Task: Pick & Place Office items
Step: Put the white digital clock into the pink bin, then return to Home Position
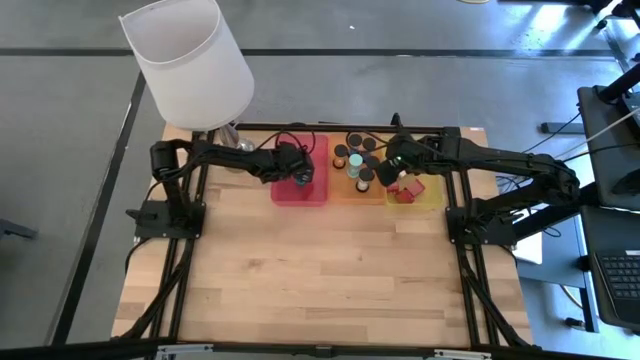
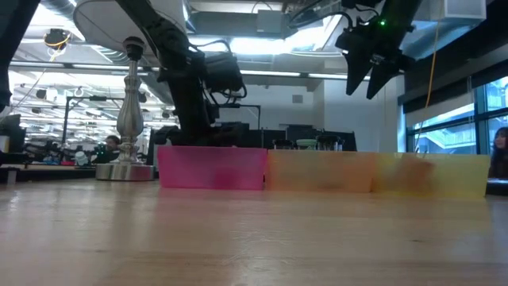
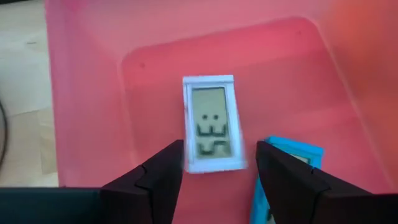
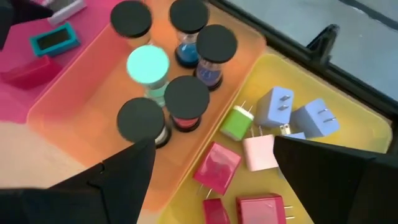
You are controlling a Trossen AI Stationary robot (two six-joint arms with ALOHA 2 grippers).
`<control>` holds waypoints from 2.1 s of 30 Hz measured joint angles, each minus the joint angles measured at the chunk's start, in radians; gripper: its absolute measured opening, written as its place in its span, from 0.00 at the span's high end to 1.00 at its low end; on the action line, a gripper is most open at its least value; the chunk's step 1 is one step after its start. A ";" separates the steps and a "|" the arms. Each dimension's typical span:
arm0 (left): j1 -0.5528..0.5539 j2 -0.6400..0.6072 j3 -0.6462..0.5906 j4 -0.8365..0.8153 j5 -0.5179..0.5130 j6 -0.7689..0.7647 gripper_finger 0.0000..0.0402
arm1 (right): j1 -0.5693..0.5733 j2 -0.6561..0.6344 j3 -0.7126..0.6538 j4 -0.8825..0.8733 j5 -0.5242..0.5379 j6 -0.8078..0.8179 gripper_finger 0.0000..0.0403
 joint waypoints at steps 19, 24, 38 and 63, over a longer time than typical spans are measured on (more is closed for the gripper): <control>-0.062 -0.322 -0.001 0.001 0.079 0.240 0.49 | 0.020 -0.001 0.000 0.029 -0.040 -0.262 0.18; -0.161 -0.468 -0.001 -0.015 -0.025 0.393 0.54 | 0.028 -0.010 0.000 0.144 -0.097 -0.390 0.18; -0.445 -0.711 -0.032 -0.392 -0.098 0.349 0.69 | 0.025 -0.063 -0.105 0.338 -0.245 -0.501 0.18; -0.697 -1.265 -0.620 -0.187 -0.277 -0.045 0.78 | 0.025 -0.669 -0.675 0.695 -0.258 -0.217 0.18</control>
